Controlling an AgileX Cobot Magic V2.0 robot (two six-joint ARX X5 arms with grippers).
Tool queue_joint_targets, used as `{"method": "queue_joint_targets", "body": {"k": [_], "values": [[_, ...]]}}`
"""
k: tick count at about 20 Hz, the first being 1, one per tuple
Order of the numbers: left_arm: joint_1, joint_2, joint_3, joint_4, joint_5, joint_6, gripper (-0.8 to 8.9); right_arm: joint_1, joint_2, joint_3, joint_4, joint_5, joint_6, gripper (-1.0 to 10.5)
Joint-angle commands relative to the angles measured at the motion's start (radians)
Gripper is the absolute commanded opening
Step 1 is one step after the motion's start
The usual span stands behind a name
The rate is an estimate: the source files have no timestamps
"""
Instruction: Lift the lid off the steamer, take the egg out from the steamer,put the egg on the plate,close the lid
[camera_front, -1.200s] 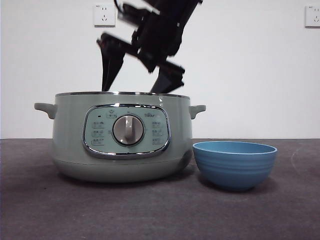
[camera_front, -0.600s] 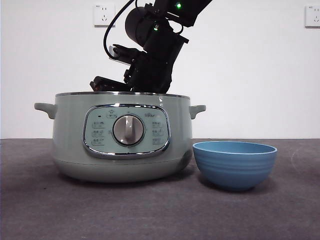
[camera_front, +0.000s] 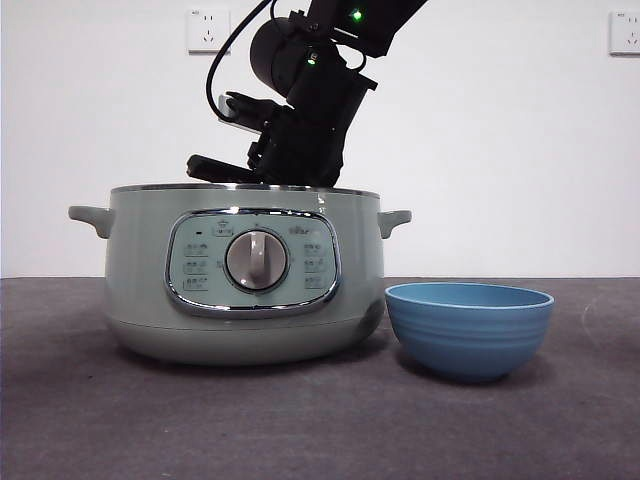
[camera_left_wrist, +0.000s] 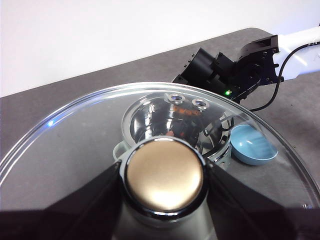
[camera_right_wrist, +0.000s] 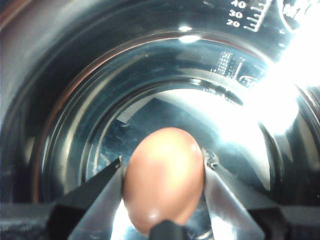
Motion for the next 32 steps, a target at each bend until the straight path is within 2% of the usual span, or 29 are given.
{"method": "queue_joint_targets", "body": {"k": [1,6,8,10,13,16,19,23,27,32], "values": [[-0.002,-0.010,0.014,0.047,0.003,0.011,-0.08,0.002,0.010,-0.001,0.004,0.001,0.008,-0.1],[-0.002,-0.010,0.014,0.071,0.003,0.009,-0.08,0.002,-0.230,0.000,-0.011,0.005,-0.011,-0.1],[-0.002,-0.007,0.014,0.096,0.005,0.008,-0.09,-0.001,-0.362,0.000,-0.111,0.035,-0.035,-0.1],[-0.002,0.002,0.014,0.106,0.007,0.008,-0.08,-0.001,-0.491,0.000,-0.253,0.140,-0.087,-0.1],[-0.002,0.034,0.014,0.113,0.010,0.008,-0.08,-0.050,-0.618,-0.001,-0.397,0.138,-0.090,-0.1],[-0.002,0.056,0.014,0.134,0.019,0.008,-0.08,-0.108,-0.678,-0.033,-0.444,0.124,-0.104,-0.1],[-0.002,0.061,0.014,0.164,0.039,0.008,-0.08,-0.166,-0.732,-0.186,-0.391,0.054,-0.104,-0.1],[-0.002,0.066,0.014,0.167,0.039,0.004,-0.08,-0.212,-0.754,-0.448,-0.208,-0.022,-0.101,-0.1],[-0.002,0.072,0.014,0.167,0.039,0.004,-0.08,-0.218,-0.719,-0.633,-0.019,-0.028,-0.099,-0.1],[-0.002,0.086,0.014,0.167,0.039,0.004,-0.08,-0.217,-0.591,-0.695,0.079,-0.036,-0.100,-0.1]]}}
